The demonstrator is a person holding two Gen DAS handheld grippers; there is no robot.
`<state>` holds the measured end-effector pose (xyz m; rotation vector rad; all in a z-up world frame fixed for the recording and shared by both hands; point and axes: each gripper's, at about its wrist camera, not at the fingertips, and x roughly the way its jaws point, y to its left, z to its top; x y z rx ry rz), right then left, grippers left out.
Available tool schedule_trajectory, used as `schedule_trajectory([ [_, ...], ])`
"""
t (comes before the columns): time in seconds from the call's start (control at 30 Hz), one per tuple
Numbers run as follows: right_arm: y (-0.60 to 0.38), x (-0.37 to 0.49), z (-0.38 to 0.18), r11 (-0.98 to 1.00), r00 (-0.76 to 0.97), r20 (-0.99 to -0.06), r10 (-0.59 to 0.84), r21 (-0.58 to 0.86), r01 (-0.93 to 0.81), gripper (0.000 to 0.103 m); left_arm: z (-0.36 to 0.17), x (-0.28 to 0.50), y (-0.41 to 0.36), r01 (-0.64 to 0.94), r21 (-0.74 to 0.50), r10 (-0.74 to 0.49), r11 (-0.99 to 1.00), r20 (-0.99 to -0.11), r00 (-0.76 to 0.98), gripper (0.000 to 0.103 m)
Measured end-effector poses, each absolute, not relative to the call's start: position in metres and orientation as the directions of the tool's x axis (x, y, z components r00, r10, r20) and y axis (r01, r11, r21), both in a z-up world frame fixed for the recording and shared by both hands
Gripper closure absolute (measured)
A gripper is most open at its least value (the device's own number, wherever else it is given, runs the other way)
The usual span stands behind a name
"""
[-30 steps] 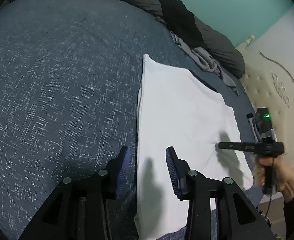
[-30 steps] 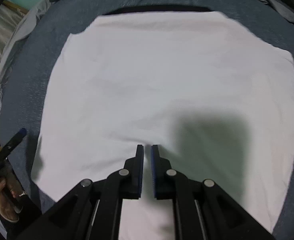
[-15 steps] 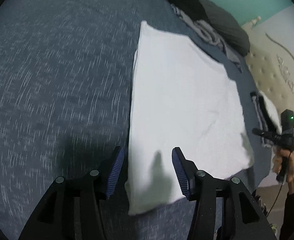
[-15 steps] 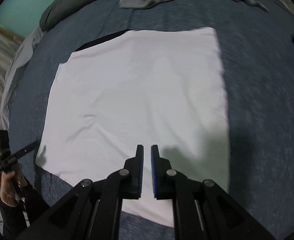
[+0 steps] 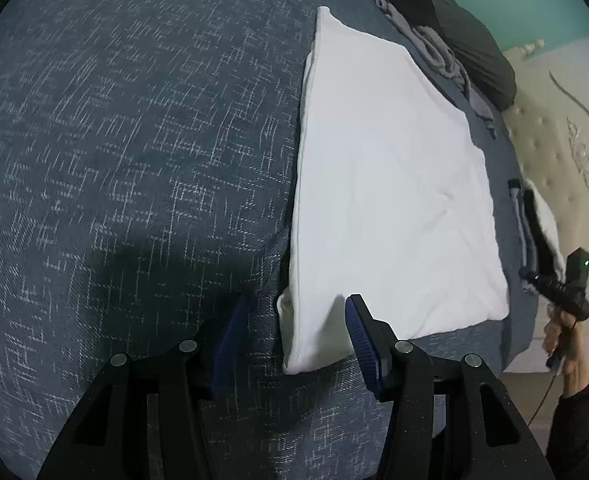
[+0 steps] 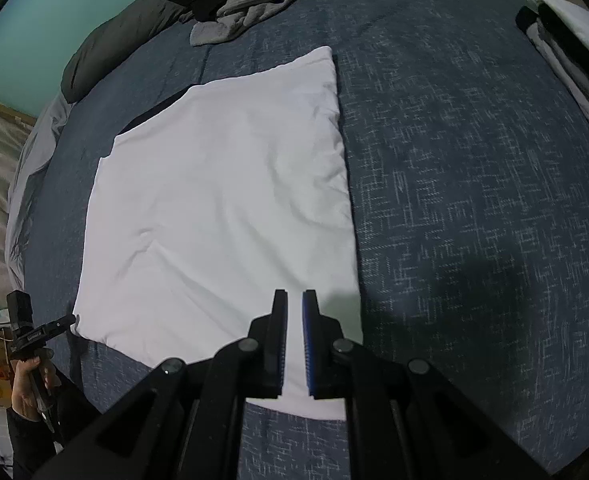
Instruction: Fold clothes
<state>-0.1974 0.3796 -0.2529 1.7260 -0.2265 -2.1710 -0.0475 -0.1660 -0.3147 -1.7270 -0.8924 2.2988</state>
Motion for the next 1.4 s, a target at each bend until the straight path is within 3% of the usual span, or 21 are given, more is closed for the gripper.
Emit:
schedule_trajectory([
  [0.27, 0.386, -0.195, -0.251, -0.921, -0.194, -0.905, -0.380, 0.350, 0.171, 0.096, -0.315, -0.036, -0.167, 0.242, -0.586, 0.494, -0.773, -0.796, -0.350, 0.048],
  [0.53, 0.388, -0.194, -0.251, -0.921, -0.198, -0.903, -0.381, 0.352, 0.167, 0.096, -0.319, -0.037, -0.163, 0.237, -0.569, 0.476, -0.787, -0.805, -0.354, 0.049],
  [0.6, 0.388, -0.193, -0.252, -0.922, -0.197, -0.904, -0.380, 0.351, 0.166, 0.096, -0.319, -0.039, -0.162, 0.237, -0.568, 0.472, -0.788, -0.805, -0.359, 0.054],
  [0.67, 0.389, -0.194, -0.252, -0.922, -0.197, -0.905, -0.378, 0.350, 0.164, 0.096, -0.318, -0.039, -0.161, 0.233, -0.564, 0.466, -0.793, -0.806, -0.364, 0.070],
  [0.73, 0.390, -0.194, -0.252, -0.923, -0.197, -0.905, -0.377, 0.350, 0.160, 0.096, -0.318, -0.043, -0.157, 0.227, -0.569, 0.472, -0.790, -0.801, -0.369, 0.078],
  [0.87, 0.390, -0.194, -0.252, -0.922, -0.197, -0.904, -0.380, 0.352, 0.162, 0.096, -0.314, -0.044, -0.154, 0.209, -0.577, 0.478, -0.790, -0.792, -0.381, 0.092],
  [1.4, 0.406, -0.196, -0.252, -0.914, -0.212, -0.891, -0.402, 0.378, 0.145, 0.096, -0.250, -0.081, -0.107, 0.073, -0.563, 0.487, -0.823, -0.767, -0.418, 0.096],
])
